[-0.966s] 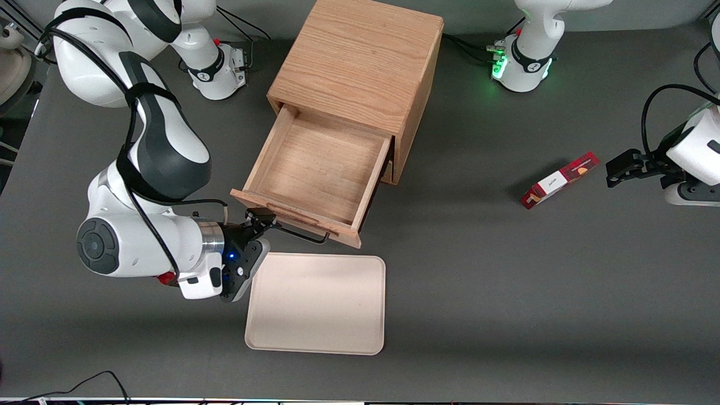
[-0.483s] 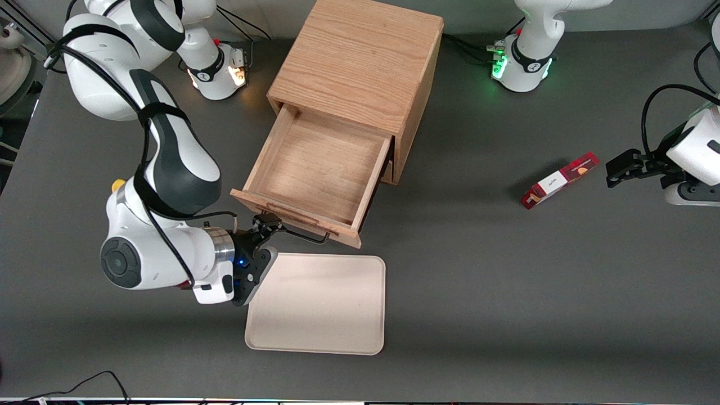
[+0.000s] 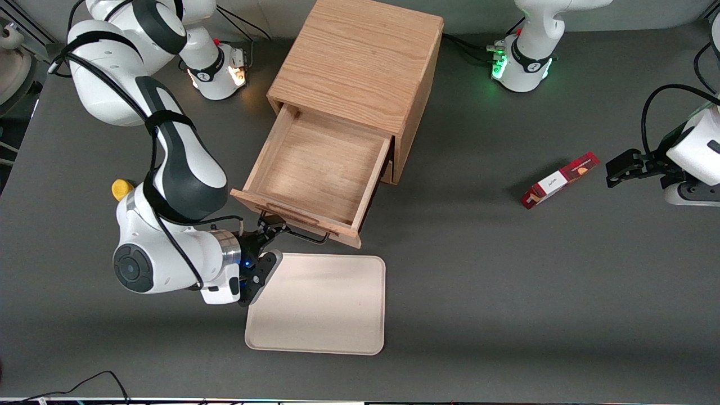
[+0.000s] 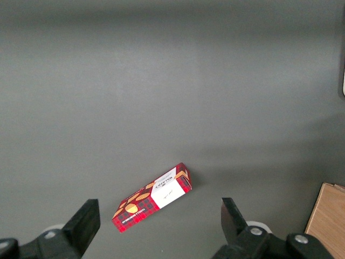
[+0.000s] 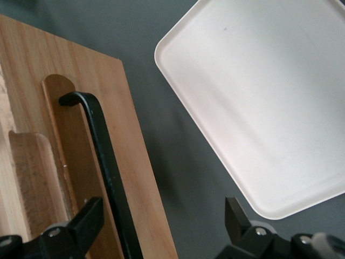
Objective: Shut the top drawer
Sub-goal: 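Lower the right gripper against the drawer front beside the black handle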
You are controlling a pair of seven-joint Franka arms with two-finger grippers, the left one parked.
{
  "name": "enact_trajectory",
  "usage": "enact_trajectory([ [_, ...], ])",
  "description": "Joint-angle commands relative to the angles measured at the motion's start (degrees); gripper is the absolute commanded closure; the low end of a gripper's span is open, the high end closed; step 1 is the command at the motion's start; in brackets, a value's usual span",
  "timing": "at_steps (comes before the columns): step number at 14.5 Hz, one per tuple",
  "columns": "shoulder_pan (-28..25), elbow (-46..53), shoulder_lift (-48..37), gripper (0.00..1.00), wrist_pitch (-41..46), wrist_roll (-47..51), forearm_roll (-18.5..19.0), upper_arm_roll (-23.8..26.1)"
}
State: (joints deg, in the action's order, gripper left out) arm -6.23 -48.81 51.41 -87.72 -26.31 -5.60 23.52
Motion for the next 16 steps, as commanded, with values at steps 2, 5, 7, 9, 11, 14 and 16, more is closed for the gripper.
enact_trajectory([
  [2, -0.2, 0.0, 0.0, 0.00, 0.2, 1.7, -2.6, -0.1],
  [5, 0.4, -0.8, -0.1, 0.00, 0.2, 1.5, -2.6, 0.0],
  [7, 0.5, -1.2, 0.0, 0.00, 0.2, 1.3, -2.7, 0.1],
  [9, 0.7, -2.4, -0.2, 0.00, 0.1, 1.3, -2.7, 0.2],
  [11, 0.8, -3.2, -0.3, 0.00, 0.1, 1.2, -2.7, 0.5],
  [14, 1.7, -6.0, -1.3, 0.00, -0.1, 1.1, -2.8, 0.7],
  [16, 1.7, -8.0, -2.1, 0.00, -1.6, 1.1, -3.0, 0.8],
])
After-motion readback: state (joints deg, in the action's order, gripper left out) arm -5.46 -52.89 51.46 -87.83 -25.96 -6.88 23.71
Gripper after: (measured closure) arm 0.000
